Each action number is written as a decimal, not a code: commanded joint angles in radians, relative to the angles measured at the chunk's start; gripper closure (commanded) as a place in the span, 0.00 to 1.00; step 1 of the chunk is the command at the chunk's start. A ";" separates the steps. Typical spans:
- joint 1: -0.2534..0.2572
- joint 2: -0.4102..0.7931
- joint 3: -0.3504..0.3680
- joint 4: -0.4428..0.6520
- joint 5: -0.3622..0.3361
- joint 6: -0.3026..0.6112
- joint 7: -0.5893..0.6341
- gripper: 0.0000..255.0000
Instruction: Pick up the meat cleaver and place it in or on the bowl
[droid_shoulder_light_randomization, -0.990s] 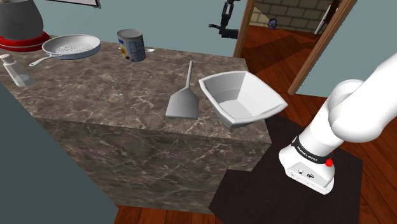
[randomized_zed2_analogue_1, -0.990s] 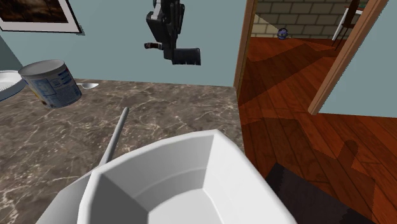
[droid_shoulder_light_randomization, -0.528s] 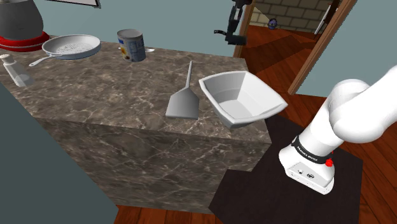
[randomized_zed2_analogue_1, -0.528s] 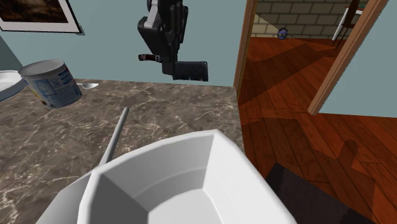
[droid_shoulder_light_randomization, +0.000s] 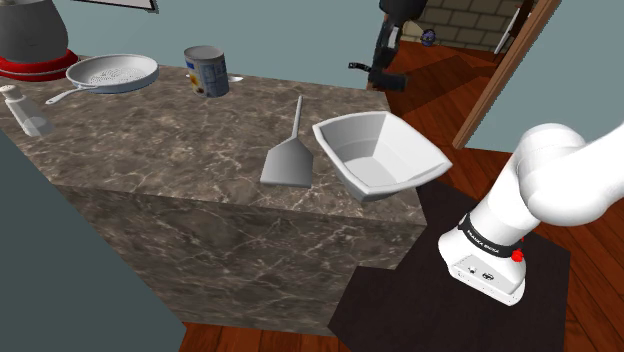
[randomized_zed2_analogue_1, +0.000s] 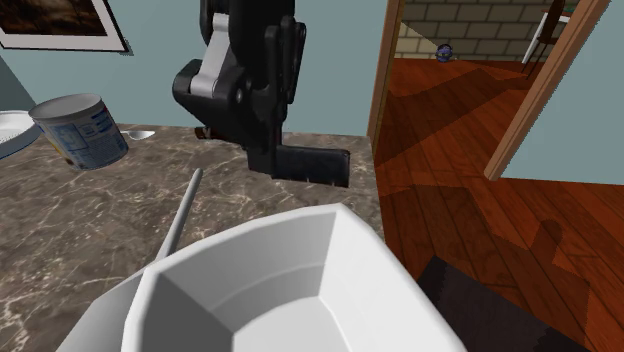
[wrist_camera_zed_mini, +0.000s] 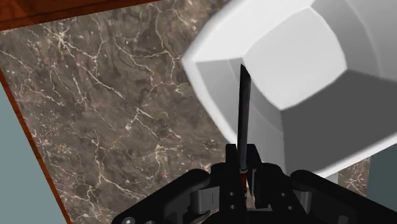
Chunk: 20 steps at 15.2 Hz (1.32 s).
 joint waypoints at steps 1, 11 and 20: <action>0.017 -0.055 0.033 -0.032 0.019 -0.023 0.041 1.00; 0.064 -0.166 0.120 -0.154 0.080 -0.010 0.135 1.00; 0.071 -0.172 0.133 -0.278 0.092 0.108 0.136 1.00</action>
